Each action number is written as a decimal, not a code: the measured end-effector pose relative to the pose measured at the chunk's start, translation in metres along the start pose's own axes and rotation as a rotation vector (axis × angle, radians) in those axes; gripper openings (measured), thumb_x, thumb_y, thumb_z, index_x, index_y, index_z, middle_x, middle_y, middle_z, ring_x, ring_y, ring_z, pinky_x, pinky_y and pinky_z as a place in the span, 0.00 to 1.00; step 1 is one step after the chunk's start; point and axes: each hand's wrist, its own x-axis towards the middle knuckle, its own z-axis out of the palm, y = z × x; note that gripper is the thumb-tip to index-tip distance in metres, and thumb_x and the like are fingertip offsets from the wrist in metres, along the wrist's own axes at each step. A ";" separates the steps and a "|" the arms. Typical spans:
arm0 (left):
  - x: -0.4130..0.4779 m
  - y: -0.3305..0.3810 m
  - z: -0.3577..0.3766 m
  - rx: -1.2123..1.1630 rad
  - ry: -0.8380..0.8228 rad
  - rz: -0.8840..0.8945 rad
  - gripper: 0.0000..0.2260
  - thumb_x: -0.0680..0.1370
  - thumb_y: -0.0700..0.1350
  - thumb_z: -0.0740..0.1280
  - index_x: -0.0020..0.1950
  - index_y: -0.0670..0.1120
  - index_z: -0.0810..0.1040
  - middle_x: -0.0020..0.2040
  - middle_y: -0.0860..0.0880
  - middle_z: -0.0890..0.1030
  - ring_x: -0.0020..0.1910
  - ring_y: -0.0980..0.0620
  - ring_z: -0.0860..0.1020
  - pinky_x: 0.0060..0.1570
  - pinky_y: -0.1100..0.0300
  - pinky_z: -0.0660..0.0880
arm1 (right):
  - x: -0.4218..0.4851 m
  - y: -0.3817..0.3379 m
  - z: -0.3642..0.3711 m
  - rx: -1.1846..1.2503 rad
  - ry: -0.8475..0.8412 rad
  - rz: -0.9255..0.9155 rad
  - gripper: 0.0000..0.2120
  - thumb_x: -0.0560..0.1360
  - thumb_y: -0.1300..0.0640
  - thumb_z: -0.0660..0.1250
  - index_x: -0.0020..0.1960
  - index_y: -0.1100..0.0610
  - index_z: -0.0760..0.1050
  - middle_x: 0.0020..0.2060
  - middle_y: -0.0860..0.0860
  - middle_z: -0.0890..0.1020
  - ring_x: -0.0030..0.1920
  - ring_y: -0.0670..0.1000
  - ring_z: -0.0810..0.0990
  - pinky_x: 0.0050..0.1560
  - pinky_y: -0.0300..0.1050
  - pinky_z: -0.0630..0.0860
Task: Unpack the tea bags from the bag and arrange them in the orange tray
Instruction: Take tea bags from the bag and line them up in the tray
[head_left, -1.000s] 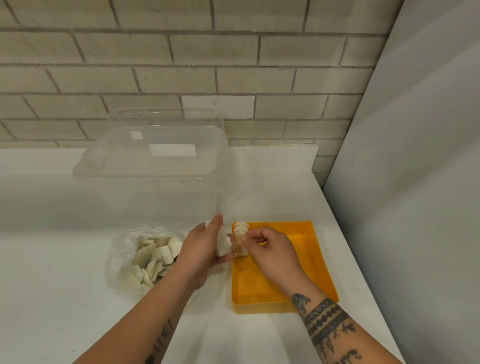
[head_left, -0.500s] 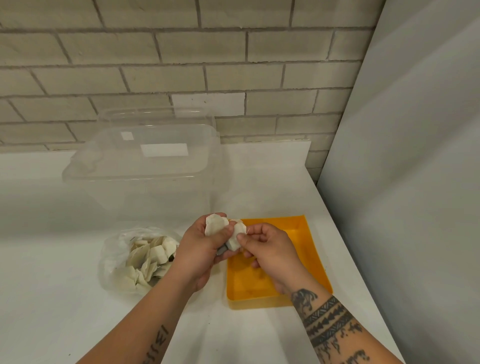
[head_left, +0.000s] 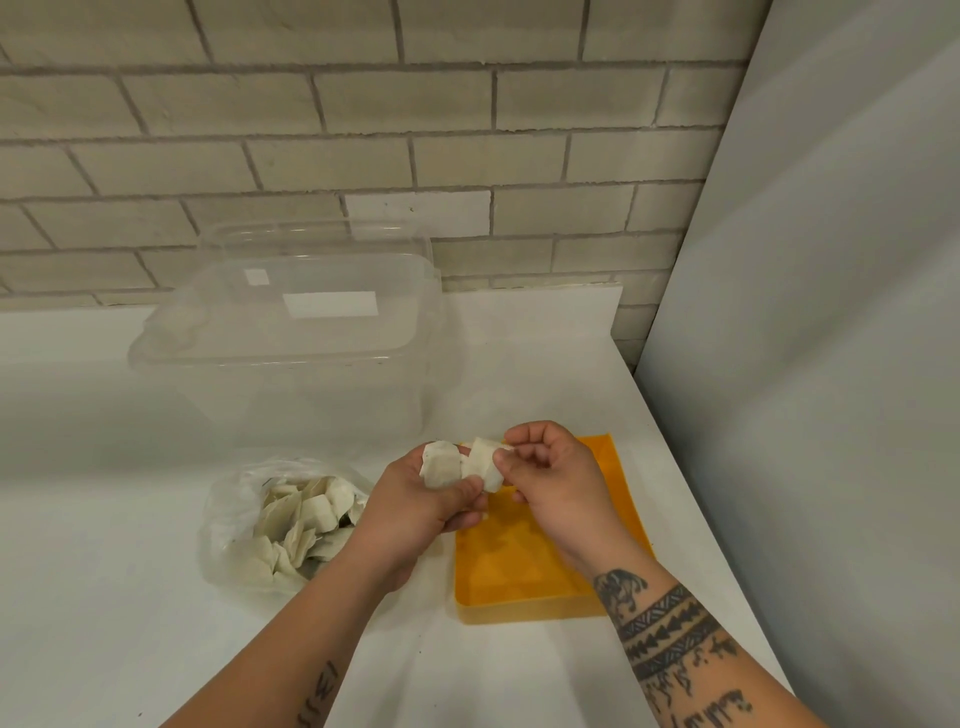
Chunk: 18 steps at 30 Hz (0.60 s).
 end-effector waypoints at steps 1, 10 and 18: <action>0.000 0.000 0.000 0.008 0.001 0.004 0.11 0.76 0.35 0.73 0.57 0.43 0.81 0.45 0.42 0.86 0.43 0.48 0.86 0.43 0.58 0.83 | 0.001 0.001 0.001 -0.024 0.012 -0.027 0.10 0.75 0.60 0.74 0.53 0.52 0.78 0.44 0.50 0.84 0.42 0.45 0.82 0.43 0.40 0.78; 0.009 -0.003 -0.004 0.001 0.087 0.012 0.08 0.78 0.38 0.73 0.56 0.43 0.81 0.44 0.41 0.84 0.39 0.50 0.83 0.43 0.56 0.83 | 0.008 0.012 -0.001 -0.148 -0.030 -0.043 0.03 0.74 0.59 0.75 0.47 0.56 0.83 0.39 0.47 0.86 0.37 0.39 0.81 0.39 0.32 0.76; 0.023 -0.018 -0.013 0.236 0.243 -0.141 0.08 0.79 0.46 0.71 0.54 0.44 0.80 0.35 0.46 0.80 0.30 0.50 0.77 0.36 0.56 0.79 | 0.030 0.042 -0.007 -0.429 -0.024 0.057 0.07 0.72 0.55 0.77 0.43 0.52 0.79 0.39 0.46 0.83 0.40 0.45 0.81 0.40 0.37 0.75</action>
